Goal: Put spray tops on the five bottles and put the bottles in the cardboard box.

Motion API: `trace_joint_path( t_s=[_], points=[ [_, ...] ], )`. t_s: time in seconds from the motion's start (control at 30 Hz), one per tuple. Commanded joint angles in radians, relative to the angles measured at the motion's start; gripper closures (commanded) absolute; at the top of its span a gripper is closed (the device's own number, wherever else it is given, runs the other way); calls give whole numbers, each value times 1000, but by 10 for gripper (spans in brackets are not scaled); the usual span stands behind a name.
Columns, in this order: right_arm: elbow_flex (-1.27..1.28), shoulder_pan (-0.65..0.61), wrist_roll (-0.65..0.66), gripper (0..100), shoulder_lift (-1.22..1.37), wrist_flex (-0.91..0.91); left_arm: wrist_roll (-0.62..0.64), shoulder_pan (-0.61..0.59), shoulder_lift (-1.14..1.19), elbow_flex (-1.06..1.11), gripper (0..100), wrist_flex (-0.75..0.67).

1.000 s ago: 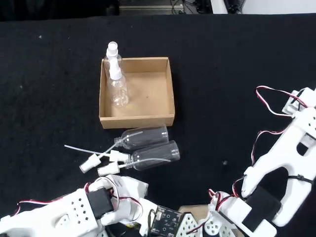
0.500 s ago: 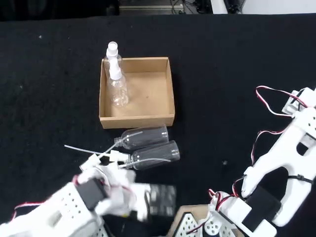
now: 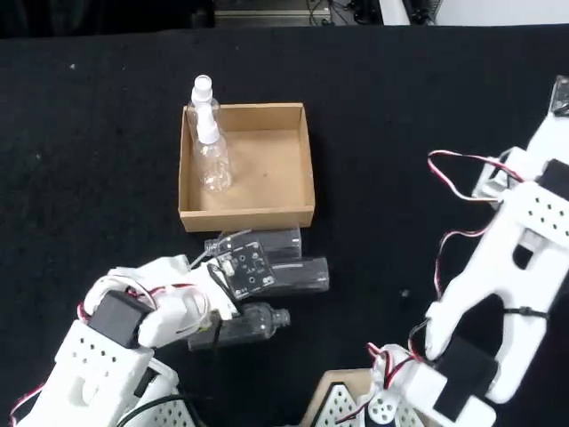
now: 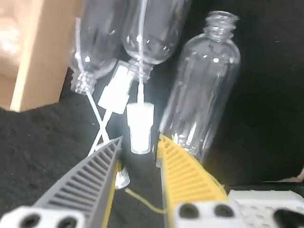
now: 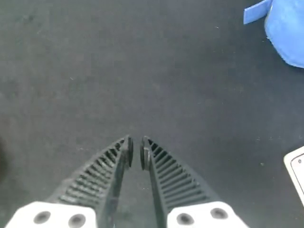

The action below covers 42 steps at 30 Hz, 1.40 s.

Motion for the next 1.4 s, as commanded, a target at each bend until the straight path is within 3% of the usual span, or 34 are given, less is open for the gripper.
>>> trace_joint_path(
  t_s=[0.0,0.1,0.23,0.37,0.53,1.13,1.37],
  points=[
    [-10,-43,-26,983,-117,23,6,-13,2,-58,894,25],
    [22,-44,-26,983,-163,32,-28,28,2,-42,851,51],
    [99,-46,-23,983,-209,14,-100,206,-6,22,708,84],
    [166,-40,-12,983,-246,-18,-49,363,2,114,672,-34],
    [220,-44,11,983,-266,-38,54,380,3,200,671,-213],
    [259,-48,3,983,-262,-89,43,409,3,314,671,-249],
    [259,-48,3,983,-263,-89,138,473,3,389,672,-414]
  ],
)
